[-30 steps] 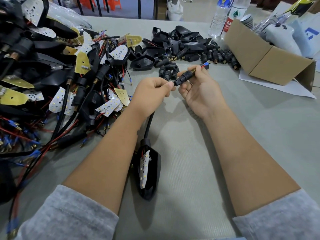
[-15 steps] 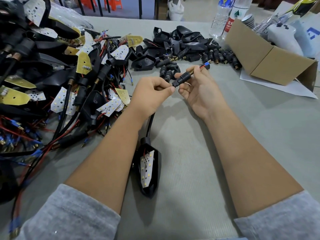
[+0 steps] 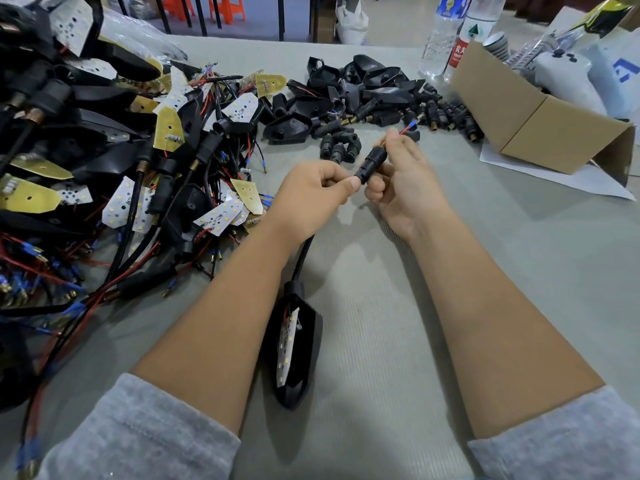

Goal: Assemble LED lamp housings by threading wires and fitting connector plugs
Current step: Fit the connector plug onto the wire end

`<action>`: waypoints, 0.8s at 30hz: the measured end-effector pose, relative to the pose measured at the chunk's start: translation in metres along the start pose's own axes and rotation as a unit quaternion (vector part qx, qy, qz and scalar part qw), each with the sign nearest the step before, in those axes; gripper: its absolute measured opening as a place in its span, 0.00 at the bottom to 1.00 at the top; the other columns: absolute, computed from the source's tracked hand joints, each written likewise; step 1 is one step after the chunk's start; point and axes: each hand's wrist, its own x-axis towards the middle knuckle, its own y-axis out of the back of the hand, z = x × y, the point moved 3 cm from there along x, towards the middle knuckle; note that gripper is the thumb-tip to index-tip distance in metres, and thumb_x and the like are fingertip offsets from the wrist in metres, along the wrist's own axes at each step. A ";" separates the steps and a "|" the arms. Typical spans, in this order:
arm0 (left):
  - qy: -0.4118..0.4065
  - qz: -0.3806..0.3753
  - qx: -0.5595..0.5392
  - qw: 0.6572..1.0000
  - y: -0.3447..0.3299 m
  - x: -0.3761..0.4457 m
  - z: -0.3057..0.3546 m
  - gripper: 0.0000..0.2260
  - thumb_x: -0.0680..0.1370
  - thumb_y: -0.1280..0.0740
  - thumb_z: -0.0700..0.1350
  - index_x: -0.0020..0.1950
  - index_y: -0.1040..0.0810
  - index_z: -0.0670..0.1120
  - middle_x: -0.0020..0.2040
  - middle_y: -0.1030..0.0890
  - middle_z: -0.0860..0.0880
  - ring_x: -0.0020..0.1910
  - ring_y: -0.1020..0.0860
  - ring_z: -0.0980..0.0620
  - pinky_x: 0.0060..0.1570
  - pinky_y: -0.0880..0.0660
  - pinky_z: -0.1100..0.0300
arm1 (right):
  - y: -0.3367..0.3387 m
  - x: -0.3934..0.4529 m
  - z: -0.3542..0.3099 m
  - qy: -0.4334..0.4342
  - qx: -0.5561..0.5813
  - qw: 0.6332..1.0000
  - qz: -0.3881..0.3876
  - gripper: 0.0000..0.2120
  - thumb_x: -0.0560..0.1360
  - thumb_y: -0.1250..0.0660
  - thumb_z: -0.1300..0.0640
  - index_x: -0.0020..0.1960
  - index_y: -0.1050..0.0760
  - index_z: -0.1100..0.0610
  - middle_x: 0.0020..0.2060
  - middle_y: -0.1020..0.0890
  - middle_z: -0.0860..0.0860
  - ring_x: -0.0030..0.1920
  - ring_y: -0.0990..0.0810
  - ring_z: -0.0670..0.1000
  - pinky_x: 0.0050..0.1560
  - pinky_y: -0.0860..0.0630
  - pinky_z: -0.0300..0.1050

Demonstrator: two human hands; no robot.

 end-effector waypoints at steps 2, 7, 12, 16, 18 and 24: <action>0.009 0.001 -0.005 1.000 0.002 0.001 0.000 0.08 0.79 0.33 0.46 0.41 0.20 0.52 0.34 0.24 0.54 0.35 0.27 0.57 0.40 0.29 0.64 | 0.000 -0.001 0.000 0.000 0.005 1.000 -0.009 0.12 0.84 0.44 0.52 0.43 0.32 0.55 0.27 0.26 0.50 0.23 0.29 0.46 0.24 0.30 0.37; 0.015 0.024 -0.039 0.999 0.006 0.003 0.001 0.10 0.81 0.35 0.46 0.39 0.23 0.51 0.33 0.25 0.55 0.29 0.31 0.64 0.35 0.33 0.70 | -0.005 -0.002 0.000 -0.007 0.036 0.998 -0.049 0.10 0.84 0.45 0.55 0.47 0.30 0.58 0.34 0.19 0.55 0.27 0.20 0.47 0.32 0.22 0.39; 0.031 0.029 -0.059 0.997 0.005 0.004 0.001 0.09 0.81 0.36 0.46 0.41 0.22 0.50 0.34 0.24 0.54 0.31 0.28 0.62 0.39 0.31 0.68 | -0.010 -0.003 0.001 -0.004 0.031 0.997 -0.078 0.05 0.81 0.38 0.62 0.45 0.30 0.57 0.37 0.20 0.55 0.29 0.22 0.47 0.34 0.23 0.38; 0.032 0.034 -0.101 0.994 0.006 0.002 0.004 0.08 0.79 0.35 0.40 0.41 0.22 0.49 0.34 0.22 0.53 0.33 0.26 0.63 0.38 0.30 0.73 | -0.009 -0.003 0.001 0.008 0.021 0.998 -0.051 0.06 0.80 0.38 0.64 0.45 0.30 0.57 0.36 0.22 0.55 0.28 0.23 0.46 0.32 0.23 0.37; 0.021 0.039 -0.082 0.996 0.005 0.001 0.004 0.07 0.78 0.33 0.39 0.42 0.21 0.50 0.37 0.20 0.52 0.38 0.23 0.60 0.42 0.28 0.71 | -0.007 -0.003 0.001 0.010 0.014 0.999 -0.035 0.06 0.80 0.37 0.64 0.45 0.30 0.58 0.35 0.22 0.54 0.29 0.23 0.46 0.32 0.24 0.37; 0.000 0.080 -0.103 0.991 0.009 0.000 0.001 0.06 0.75 0.27 0.38 0.41 0.19 0.48 0.39 0.17 0.49 0.36 0.21 0.60 0.40 0.27 0.70 | -0.004 0.000 0.003 0.006 0.006 1.000 -0.015 0.06 0.80 0.35 0.62 0.46 0.31 0.57 0.31 0.22 0.50 0.26 0.24 0.45 0.30 0.25 0.38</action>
